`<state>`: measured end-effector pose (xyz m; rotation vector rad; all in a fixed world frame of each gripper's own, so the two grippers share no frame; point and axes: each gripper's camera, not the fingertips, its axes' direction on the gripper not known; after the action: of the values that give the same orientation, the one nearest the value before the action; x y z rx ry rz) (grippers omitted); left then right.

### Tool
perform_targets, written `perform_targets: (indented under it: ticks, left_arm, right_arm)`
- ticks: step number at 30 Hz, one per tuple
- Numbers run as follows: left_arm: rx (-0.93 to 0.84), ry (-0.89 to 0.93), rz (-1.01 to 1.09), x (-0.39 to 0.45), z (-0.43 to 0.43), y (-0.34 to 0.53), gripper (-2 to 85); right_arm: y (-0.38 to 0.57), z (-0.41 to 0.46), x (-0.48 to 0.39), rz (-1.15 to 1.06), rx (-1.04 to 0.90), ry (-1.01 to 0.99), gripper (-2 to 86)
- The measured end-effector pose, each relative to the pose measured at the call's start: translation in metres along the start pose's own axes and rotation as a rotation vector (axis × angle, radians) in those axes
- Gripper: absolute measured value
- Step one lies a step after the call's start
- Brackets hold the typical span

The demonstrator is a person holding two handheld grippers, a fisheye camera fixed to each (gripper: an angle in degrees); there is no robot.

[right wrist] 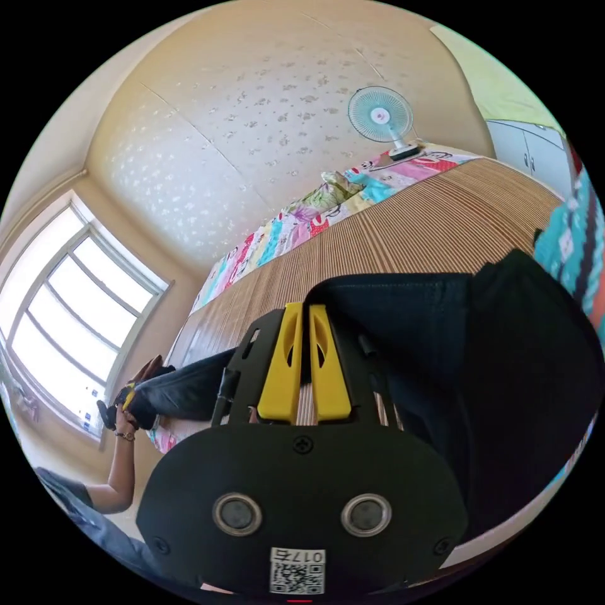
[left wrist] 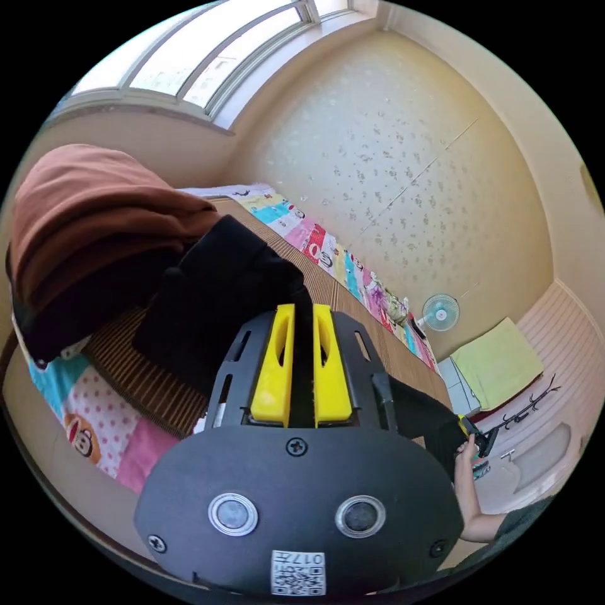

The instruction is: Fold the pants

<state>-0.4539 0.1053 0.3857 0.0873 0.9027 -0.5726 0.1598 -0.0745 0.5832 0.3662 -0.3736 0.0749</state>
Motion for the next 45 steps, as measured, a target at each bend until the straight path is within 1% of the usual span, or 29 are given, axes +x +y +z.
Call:
perform_targets:
  ticks: [2, 4, 6, 7, 8, 9, 10, 11, 12, 13, 14, 16, 17, 19, 23, 24, 27, 29, 30, 32, 34, 36, 40, 42, 43, 45]
  left_arm:
    - [-0.033, -0.02, -0.098, -0.009, 0.042, -0.014, 9.6]
    - [-0.075, -0.003, -0.133, -0.006, 0.062, -0.004, 11.2]
    - [-0.13, 0.018, -0.051, 0.012, 0.081, 0.015, 11.0]
    - [-0.194, 0.005, 0.029, 0.024, 0.097, 0.03, 9.1]
    - [-0.291, -0.013, 0.114, 0.033, 0.116, 0.048, 6.6]
    - [-0.354, -0.025, 0.151, 0.036, 0.127, 0.058, 5.0]
    - [-0.5, -0.068, 0.215, 0.037, 0.149, 0.078, 2.8]
    - [-0.513, -0.119, 0.299, 0.038, 0.153, 0.095, 1.3]
    - [-0.465, -0.129, 0.324, 0.039, 0.145, 0.1, 0.9]
    - [-0.464, -0.196, 0.338, 0.041, 0.135, 0.106, 0.2]
    - [-0.491, -0.248, 0.389, 0.047, 0.13, 0.11, -0.2]
    - [-0.525, -0.306, 0.438, 0.049, 0.117, 0.117, -0.5]
    - [-0.521, -0.326, 0.462, 0.045, 0.105, 0.124, -0.5]
    - [-0.488, -0.329, 0.444, 0.031, 0.082, 0.135, -0.6]
    - [-0.413, -0.277, 0.246, -0.015, 0.023, 0.155, -0.7]
    - [-0.399, -0.266, 0.222, -0.02, 0.016, 0.158, -0.7]
    - [-0.338, -0.132, 0.085, -0.042, -0.023, 0.172, -0.9]
    - [-0.282, -0.018, 0.02, -0.051, -0.052, 0.187, -1.0]
    - [-0.272, 0.002, 0.013, -0.053, -0.058, 0.19, -0.9]
    - [-0.282, 0.046, -0.012, -0.056, -0.073, 0.201, -0.9]
    - [-0.308, 0.069, -0.017, -0.057, -0.077, 0.206, -0.7]
    - [-0.329, 0.073, -0.007, -0.055, -0.077, 0.21, -0.4]
    - [-0.357, 0.096, -0.013, -0.052, -0.073, 0.212, 0.4]
    - [-0.351, 0.12, -0.017, -0.049, -0.071, 0.21, 0.7]
    - [-0.352, 0.135, -0.021, -0.047, -0.069, 0.209, 0.9]
    - [-0.352, 0.155, -0.023, -0.045, -0.066, 0.207, 1.1]
  right_arm:
    - [-0.034, 0.022, -0.007, 0.108, 0.047, 0.008, 7.2]
    - [-0.04, 0.032, -0.021, 0.115, 0.086, -0.025, 9.1]
    - [-0.037, 0.051, -0.039, 0.055, 0.071, -0.043, 8.2]
    - [-0.033, 0.071, -0.049, 0.006, 0.018, -0.036, 5.9]
    - [-0.028, 0.097, -0.056, -0.048, -0.082, -0.032, 4.2]
    - [-0.024, 0.113, -0.058, -0.072, -0.147, -0.028, 3.6]
    - [-0.016, 0.15, -0.058, -0.104, -0.321, 0.006, 2.6]
    - [-0.001, 0.189, -0.054, -0.121, -0.524, 0.074, 1.8]
    - [0.01, 0.208, -0.052, -0.132, -0.628, 0.114, 1.6]
    - [0.025, 0.209, -0.052, -0.186, -0.583, 0.11, 1.3]
    - [0.035, 0.193, -0.051, -0.172, -0.536, 0.082, 1.0]
    - [0.046, 0.178, -0.046, -0.123, -0.562, 0.03, 0.7]
    - [0.056, 0.167, -0.046, -0.103, -0.579, 0.004, 0.6]
    - [0.078, 0.149, -0.053, -0.13, -0.598, -0.008, 0.5]
    - [0.14, 0.099, -0.08, -0.213, -0.629, 0.001, 0.8]
    - [0.148, 0.092, -0.081, -0.218, -0.628, -0.006, 0.9]
    - [0.17, 0.056, -0.065, -0.157, -0.604, -0.093, 1.5]
    - [0.169, 0.022, -0.032, -0.036, -0.51, -0.142, 2.5]
    - [0.166, 0.013, -0.022, -0.002, -0.463, -0.138, 3.2]
    - [0.155, -0.024, 0.019, 0.146, -0.296, -0.067, 7.7]
    - [0.144, -0.039, 0.045, 0.219, -0.241, -0.021, 11.2]
    - [0.133, -0.04, 0.066, 0.273, -0.247, -0.007, 12.9]
    - [0.109, -0.021, 0.089, 0.344, -0.223, -0.104, 13.5]
    - [0.095, -0.006, 0.089, 0.336, -0.251, -0.132, 12.6]
    - [0.083, 0.003, 0.086, 0.308, -0.285, -0.146, 10.0]
    - [0.065, 0.005, 0.07, 0.186, -0.315, -0.219, 5.7]
